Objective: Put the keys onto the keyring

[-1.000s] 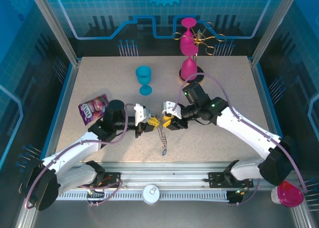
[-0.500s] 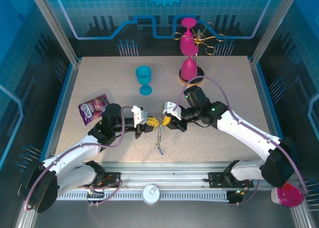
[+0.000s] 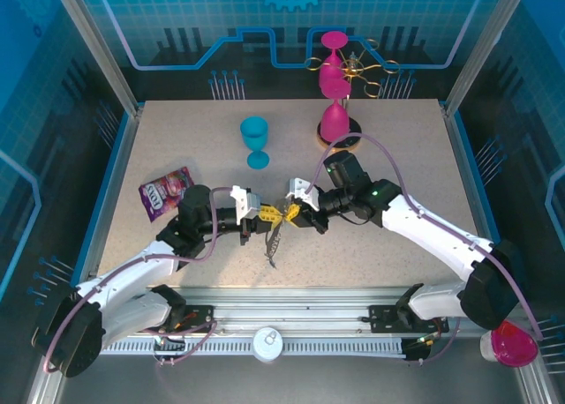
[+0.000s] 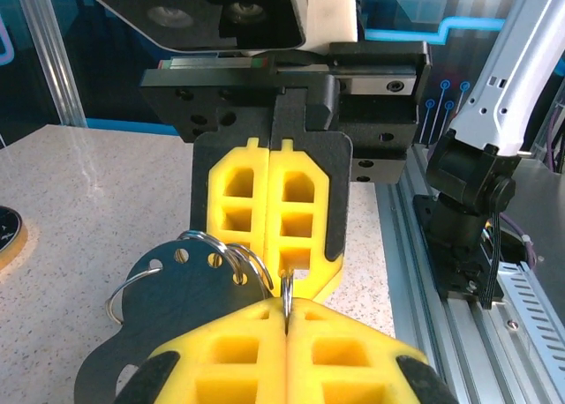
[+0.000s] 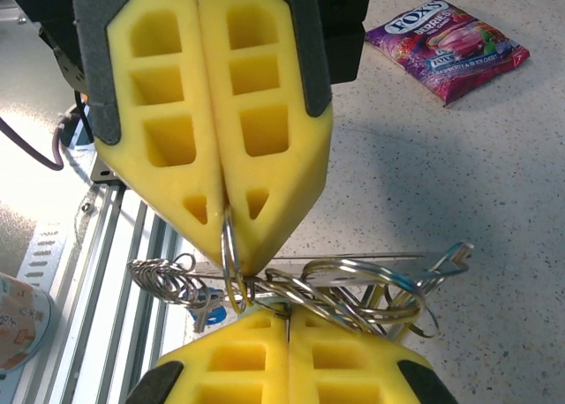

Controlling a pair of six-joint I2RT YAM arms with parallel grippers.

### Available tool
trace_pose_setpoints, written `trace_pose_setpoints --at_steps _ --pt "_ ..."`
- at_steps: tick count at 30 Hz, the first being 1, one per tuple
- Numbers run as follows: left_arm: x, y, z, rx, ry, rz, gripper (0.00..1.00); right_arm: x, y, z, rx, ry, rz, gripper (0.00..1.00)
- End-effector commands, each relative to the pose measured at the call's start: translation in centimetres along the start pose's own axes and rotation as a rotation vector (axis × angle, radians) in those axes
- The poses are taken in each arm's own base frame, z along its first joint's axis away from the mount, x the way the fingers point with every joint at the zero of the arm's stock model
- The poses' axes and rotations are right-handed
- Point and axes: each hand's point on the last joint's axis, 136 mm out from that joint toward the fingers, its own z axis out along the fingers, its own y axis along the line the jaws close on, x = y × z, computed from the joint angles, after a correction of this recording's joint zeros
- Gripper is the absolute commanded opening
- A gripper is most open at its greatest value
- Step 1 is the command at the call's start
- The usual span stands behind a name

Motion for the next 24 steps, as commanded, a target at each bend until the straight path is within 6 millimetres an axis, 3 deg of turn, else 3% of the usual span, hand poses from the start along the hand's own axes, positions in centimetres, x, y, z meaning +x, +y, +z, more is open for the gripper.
trace_pose_setpoints --at_steps 1,3,9,24 --pt "-1.7 0.0 0.0 -0.007 -0.068 0.064 0.0 -0.2 0.6 0.4 -0.024 -0.026 0.014 0.14" --pt "-1.1 0.2 0.0 -0.021 -0.038 0.074 0.0 -0.5 0.3 -0.3 0.012 -0.046 0.002 0.22" --pt "-0.4 0.3 -0.1 -0.03 -0.005 0.084 0.0 -0.6 -0.2 -2.3 0.106 -0.096 -0.071 0.26" --pt "-0.1 0.2 0.2 -0.011 -0.015 0.086 0.0 -2.1 0.4 -0.9 0.017 -0.154 -0.086 0.27"
